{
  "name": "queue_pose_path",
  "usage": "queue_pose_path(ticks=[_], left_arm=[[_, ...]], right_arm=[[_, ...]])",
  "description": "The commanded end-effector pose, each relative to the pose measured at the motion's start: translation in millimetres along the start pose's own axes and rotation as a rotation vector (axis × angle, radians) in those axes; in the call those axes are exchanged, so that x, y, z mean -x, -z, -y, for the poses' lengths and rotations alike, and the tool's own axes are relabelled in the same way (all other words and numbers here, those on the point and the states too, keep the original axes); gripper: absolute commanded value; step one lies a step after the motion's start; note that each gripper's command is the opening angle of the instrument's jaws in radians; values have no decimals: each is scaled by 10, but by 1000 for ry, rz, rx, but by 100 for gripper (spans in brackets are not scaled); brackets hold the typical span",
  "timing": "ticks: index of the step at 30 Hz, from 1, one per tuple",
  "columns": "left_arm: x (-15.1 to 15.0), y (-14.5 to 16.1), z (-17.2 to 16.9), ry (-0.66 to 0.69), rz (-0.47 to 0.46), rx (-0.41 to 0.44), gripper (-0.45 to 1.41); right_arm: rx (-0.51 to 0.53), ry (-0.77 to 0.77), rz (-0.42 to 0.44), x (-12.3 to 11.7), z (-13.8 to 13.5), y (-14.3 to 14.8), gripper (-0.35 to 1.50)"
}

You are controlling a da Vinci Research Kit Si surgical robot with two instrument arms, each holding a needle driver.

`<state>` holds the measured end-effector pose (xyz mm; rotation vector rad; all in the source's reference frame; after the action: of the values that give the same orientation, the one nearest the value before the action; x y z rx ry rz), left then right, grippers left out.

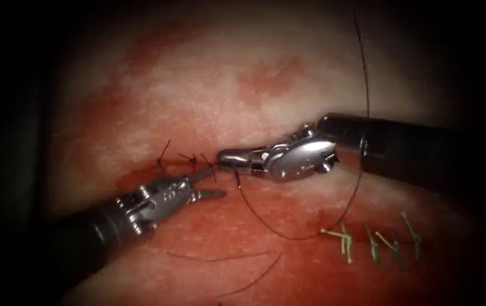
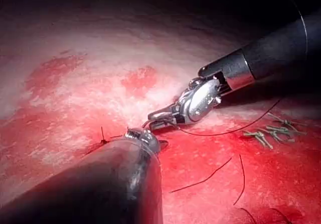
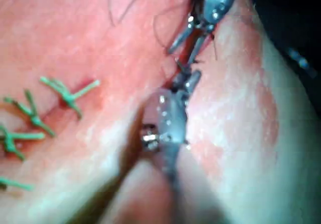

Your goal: Wound Closure

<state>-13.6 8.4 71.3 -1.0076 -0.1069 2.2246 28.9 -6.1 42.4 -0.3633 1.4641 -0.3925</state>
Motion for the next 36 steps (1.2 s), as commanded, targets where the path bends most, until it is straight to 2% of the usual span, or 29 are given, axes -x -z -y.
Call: queue_pose_path(ticks=[1, 4, 10, 14, 25, 26, 33, 36], left_arm=[[4, -3, 2, 11, 16, 11, 12], [11, 5, 3, 23, 62, 17, 2], [13, 1, -2, 27, 81, 7, 2], [23, -2, -13, 35, 141, 23, 4], [25, -5, -17, 34, 151, 33, 7], [25, -5, -17, 33, 153, 34, 7], [25, -5, -17, 33, 154, 33, 7], [25, -7, -18, 34, 154, 31, 9]], right_arm=[[2, -8, -4, 4, 1, -7, -35], [0, -9, -7, 4, 1, -7, -35], [-2, -49, -5, 7, 1, -8, -35], [-48, -60, 1, 10, 10, -10, -35], [-140, -179, 12, 12, 26, -23, -35], [-156, -237, 21, 14, 29, -23, -35], [-123, -249, 33, 13, 19, -17, -35], [-67, -235, 34, 8, 7, -13, -35]])
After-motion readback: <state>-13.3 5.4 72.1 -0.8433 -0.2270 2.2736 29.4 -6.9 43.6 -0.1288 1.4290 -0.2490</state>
